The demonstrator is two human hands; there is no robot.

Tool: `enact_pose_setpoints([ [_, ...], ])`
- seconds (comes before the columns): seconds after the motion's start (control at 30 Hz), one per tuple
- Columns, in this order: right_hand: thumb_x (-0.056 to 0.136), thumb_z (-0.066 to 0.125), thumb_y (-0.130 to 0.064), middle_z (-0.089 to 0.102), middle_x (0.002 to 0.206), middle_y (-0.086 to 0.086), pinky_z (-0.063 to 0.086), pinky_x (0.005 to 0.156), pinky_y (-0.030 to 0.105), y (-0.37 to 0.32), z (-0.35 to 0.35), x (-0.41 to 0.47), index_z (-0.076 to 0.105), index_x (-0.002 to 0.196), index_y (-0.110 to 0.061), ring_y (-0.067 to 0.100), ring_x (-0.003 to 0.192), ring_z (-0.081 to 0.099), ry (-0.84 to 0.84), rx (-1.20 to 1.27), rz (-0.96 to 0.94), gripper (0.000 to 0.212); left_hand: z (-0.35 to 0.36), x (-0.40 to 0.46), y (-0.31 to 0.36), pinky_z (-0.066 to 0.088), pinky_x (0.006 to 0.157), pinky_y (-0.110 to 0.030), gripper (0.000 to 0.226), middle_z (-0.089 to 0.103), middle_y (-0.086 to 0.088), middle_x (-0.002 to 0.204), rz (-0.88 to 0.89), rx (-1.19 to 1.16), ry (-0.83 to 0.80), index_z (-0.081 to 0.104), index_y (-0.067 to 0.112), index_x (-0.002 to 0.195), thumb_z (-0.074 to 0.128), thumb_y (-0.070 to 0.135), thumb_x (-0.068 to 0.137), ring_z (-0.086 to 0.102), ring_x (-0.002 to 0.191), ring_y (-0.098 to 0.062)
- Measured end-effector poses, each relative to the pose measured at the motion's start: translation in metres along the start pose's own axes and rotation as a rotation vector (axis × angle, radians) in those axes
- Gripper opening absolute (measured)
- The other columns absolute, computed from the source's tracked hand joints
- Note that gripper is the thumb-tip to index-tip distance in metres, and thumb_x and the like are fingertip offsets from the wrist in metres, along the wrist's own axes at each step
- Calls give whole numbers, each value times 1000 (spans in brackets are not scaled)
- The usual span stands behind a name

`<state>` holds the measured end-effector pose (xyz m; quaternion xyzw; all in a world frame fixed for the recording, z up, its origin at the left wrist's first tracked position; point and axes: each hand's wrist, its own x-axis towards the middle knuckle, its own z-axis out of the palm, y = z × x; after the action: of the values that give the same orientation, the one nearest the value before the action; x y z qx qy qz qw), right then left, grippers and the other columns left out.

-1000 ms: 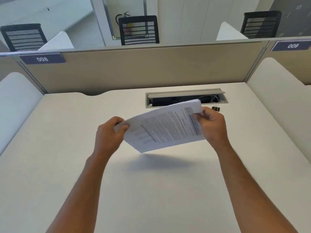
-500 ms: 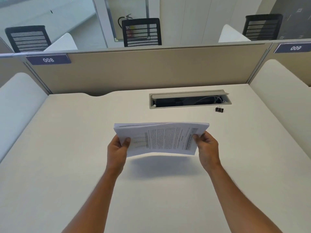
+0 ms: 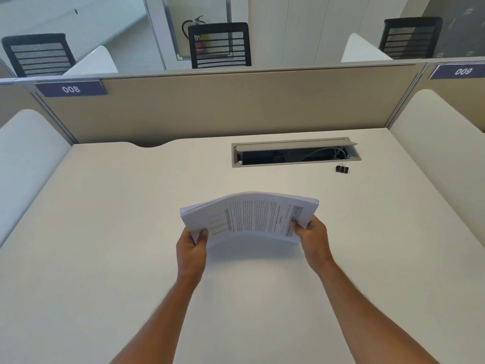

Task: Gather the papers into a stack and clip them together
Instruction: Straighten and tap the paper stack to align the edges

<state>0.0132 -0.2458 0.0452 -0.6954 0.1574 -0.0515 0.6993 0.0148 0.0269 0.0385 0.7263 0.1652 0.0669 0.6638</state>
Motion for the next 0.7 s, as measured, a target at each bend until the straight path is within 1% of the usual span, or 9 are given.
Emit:
enact_pose_setpoints([
  [0.13,95,60,1,74,108,-1,58,81,26,9,1,2,69,110,-21,14,103,69,-16,-32,39,28,0,-2,-7,48,73,-21,16,72,6,98,-36,52,-36,65,16,108,59,5,99,65,88,-8],
  [0.23,95,60,0,74,109,1,56,77,22,11,1,3,68,114,-18,15,104,69,-24,-40,38,28,0,-2,-10,47,72,-20,15,72,7,98,-50,92,-37,65,17,108,59,6,99,65,89,-8],
  [0.3,96,60,0,74,110,0,55,78,21,11,2,4,68,115,-18,15,104,68,-29,-41,30,28,1,-3,-11,47,72,-20,15,72,4,100,-57,96,-19,64,15,110,58,6,99,64,90,-9],
  [0.37,96,60,-1,74,111,0,55,82,25,12,3,5,68,116,-19,15,105,68,-37,-54,29,28,1,-4,-11,47,72,-21,14,71,4,99,-52,104,4,64,13,110,58,6,99,64,90,-10],
  [0.47,96,59,-3,73,113,1,56,88,32,19,2,7,67,119,-19,19,108,67,-52,-90,51,28,3,-5,-14,46,70,-20,13,71,3,98,-63,143,-7,64,12,109,57,7,100,63,87,-8],
  [0.6,98,59,-5,71,115,1,52,82,23,21,3,7,64,124,-18,19,108,66,-60,-138,56,29,0,-3,-16,47,69,-20,11,71,2,96,-80,169,-25,65,14,105,57,8,100,63,88,-17],
  [0.7,97,60,-8,72,114,-2,55,90,31,16,-1,8,66,121,-19,16,106,67,-59,-185,48,28,-7,1,-15,49,72,-22,19,73,7,97,-64,166,-49,67,19,106,58,5,97,66,92,-17],
])
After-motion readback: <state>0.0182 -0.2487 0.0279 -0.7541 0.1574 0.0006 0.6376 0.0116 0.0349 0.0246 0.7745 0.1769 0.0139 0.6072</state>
